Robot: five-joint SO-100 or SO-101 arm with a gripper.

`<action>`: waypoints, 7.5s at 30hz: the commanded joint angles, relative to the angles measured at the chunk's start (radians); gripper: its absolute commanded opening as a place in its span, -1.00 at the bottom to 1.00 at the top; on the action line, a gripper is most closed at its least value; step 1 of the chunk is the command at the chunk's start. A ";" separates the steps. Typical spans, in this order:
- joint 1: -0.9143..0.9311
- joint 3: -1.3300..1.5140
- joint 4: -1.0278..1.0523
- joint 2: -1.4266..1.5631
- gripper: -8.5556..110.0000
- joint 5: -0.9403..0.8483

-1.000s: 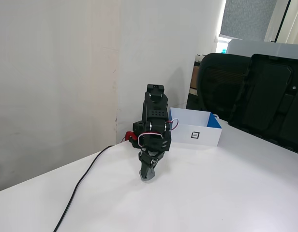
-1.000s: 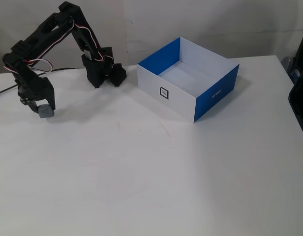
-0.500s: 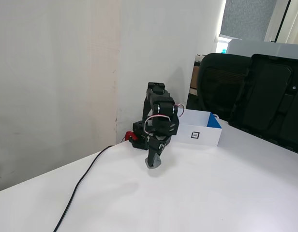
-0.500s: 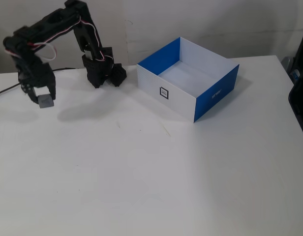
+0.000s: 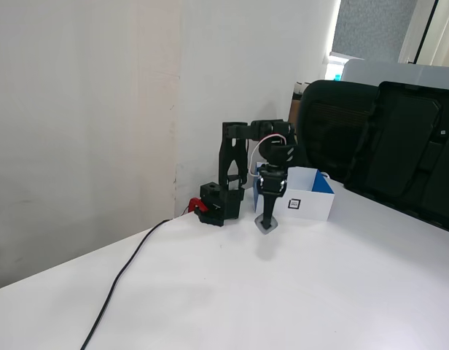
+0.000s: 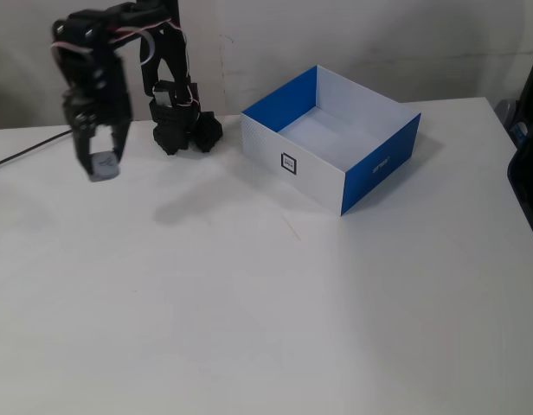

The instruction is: Grasp the gray block and put it in the box.

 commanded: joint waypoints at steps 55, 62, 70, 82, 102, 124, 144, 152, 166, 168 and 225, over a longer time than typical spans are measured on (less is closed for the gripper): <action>1.609 -0.448 -0.158 0.060 -0.85 -0.261; 1.605 -0.445 -0.140 0.048 -0.23 -0.256; 1.594 -0.445 -0.137 0.063 -0.18 -0.256; 1.522 -0.436 -0.071 0.110 -0.71 -0.253; 0.953 -0.143 0.006 0.509 -0.85 -0.262; 0.383 0.434 -0.290 1.006 -0.85 -0.560; 0.517 1.290 -0.663 1.577 -0.85 -0.773; 0.462 1.508 -0.672 1.623 -0.85 -0.758; 0.325 1.667 -0.652 1.623 -0.85 -0.632; 0.313 1.674 -0.653 1.623 -0.85 -0.611; 0.279 1.790 -0.712 1.624 -0.85 -0.505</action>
